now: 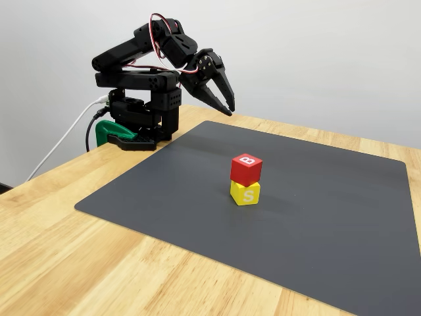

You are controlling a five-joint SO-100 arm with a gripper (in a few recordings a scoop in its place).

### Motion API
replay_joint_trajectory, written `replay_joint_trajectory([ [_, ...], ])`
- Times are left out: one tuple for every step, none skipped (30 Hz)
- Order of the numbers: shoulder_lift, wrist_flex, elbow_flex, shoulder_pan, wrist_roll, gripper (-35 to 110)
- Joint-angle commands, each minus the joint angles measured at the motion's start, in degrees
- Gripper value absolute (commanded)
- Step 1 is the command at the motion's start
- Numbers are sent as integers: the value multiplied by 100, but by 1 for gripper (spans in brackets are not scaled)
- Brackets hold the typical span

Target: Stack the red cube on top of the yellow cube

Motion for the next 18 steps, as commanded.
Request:
replay_joint_trajectory([
  [18,70,88,105,-44,0],
  [18,70,88,132,-18,0],
  [18,70,88,149,18,0],
  [18,70,88,176,35,0],
  [18,70,88,185,44,0],
  [18,70,88,185,35,0],
  [18,70,88,176,35,0],
  [18,70,88,176,35,0],
  [18,70,88,176,35,0],
  [18,70,88,176,35,0],
  [18,70,88,176,26,0],
  [18,70,88,176,26,0],
  [18,70,88,176,26,0],
  [18,70,88,176,26,0],
  [18,70,88,176,26,0],
  [18,70,88,176,26,0],
  [18,70,88,176,26,0],
  [18,70,88,176,26,0],
])
